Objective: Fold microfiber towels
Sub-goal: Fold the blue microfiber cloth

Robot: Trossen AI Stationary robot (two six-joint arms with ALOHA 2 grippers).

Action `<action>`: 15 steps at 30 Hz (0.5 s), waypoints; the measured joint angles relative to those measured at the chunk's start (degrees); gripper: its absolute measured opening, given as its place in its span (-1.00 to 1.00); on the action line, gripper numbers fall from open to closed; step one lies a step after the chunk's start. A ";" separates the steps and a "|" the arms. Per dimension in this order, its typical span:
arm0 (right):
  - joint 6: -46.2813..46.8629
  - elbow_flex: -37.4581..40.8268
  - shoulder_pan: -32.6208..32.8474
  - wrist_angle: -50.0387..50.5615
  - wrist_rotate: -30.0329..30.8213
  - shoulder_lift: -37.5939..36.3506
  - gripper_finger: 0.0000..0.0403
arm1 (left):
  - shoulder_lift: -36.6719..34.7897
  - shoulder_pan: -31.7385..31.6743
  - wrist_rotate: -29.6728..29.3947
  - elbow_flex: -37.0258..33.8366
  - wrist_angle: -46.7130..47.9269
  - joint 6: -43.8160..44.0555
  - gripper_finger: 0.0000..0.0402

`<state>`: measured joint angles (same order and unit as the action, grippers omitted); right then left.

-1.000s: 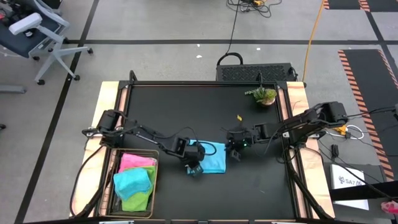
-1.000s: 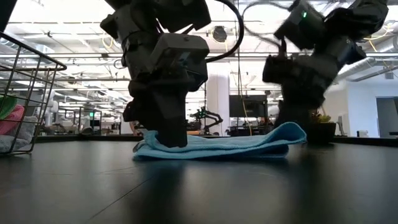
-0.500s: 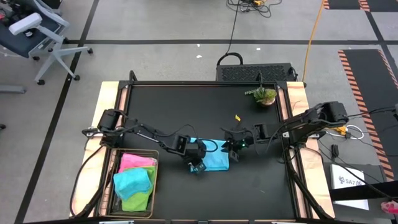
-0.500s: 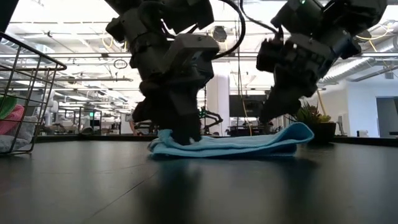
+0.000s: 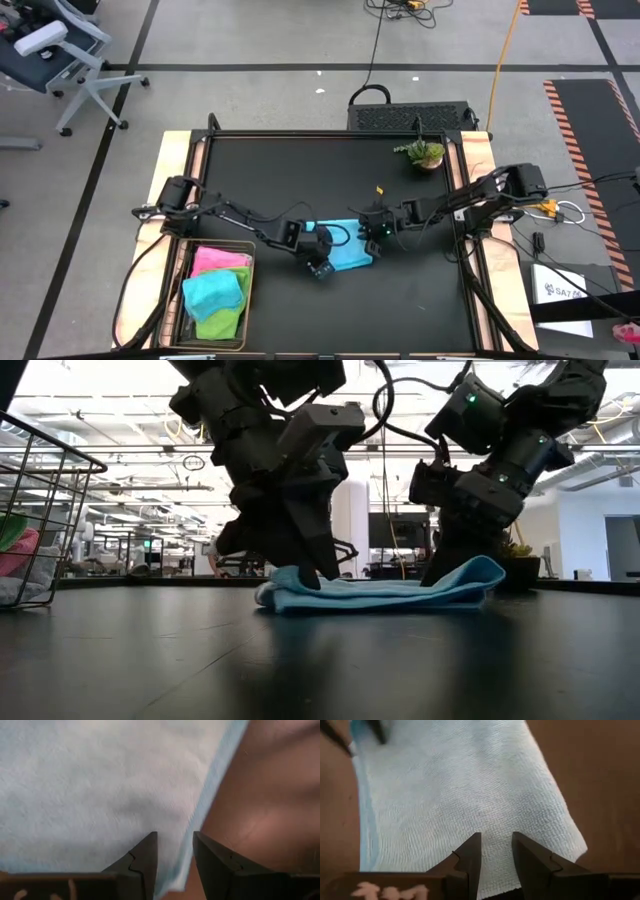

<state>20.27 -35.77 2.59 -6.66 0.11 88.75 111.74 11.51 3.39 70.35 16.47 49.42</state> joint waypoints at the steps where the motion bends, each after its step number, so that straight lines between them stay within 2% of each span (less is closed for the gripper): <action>1: -0.17 0.00 -0.57 0.01 -0.10 0.00 -0.50 | 0.00 0.32 0.01 0.00 0.04 0.34 -0.37; 15: -1.47 -0.07 -3.15 1.09 -3.41 -1.76 -0.50 | -0.34 2.51 -0.29 0.00 4.39 1.33 -0.37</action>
<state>18.80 -35.84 -0.56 -5.56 -3.30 86.99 111.40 14.02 3.10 70.35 20.86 50.75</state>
